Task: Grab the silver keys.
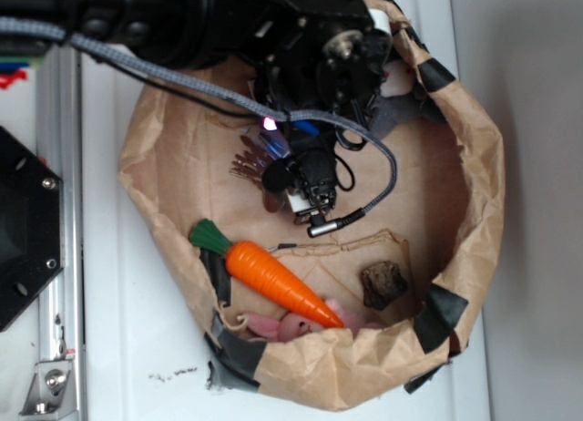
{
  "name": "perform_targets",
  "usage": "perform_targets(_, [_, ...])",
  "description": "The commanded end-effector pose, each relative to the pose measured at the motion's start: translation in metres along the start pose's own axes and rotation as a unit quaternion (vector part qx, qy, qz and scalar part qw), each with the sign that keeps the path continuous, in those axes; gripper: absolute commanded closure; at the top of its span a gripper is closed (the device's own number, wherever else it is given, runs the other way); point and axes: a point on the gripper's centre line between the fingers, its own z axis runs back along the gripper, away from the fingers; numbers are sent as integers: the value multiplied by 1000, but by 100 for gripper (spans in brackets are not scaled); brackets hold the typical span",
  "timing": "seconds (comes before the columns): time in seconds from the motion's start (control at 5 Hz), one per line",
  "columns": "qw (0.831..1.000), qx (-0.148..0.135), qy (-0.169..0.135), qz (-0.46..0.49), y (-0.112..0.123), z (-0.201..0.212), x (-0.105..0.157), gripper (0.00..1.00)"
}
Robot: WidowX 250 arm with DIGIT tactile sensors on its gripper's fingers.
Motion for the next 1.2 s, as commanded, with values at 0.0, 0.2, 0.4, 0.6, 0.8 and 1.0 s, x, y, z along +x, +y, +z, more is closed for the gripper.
perform_targets(0.0, [1000,-1,-24,3,-3,12,13,0])
perform_targets(0.2, [1000,0,-26,12,-3,12,13,3])
perform_targets(0.4, [999,4,-34,19,-2,11,14,100])
perform_targets(0.6, [999,6,-42,20,-1,12,13,100])
perform_targets(0.8, [998,19,-49,21,-2,11,13,100])
perform_targets(1.0, [998,21,-51,16,-3,11,13,100])
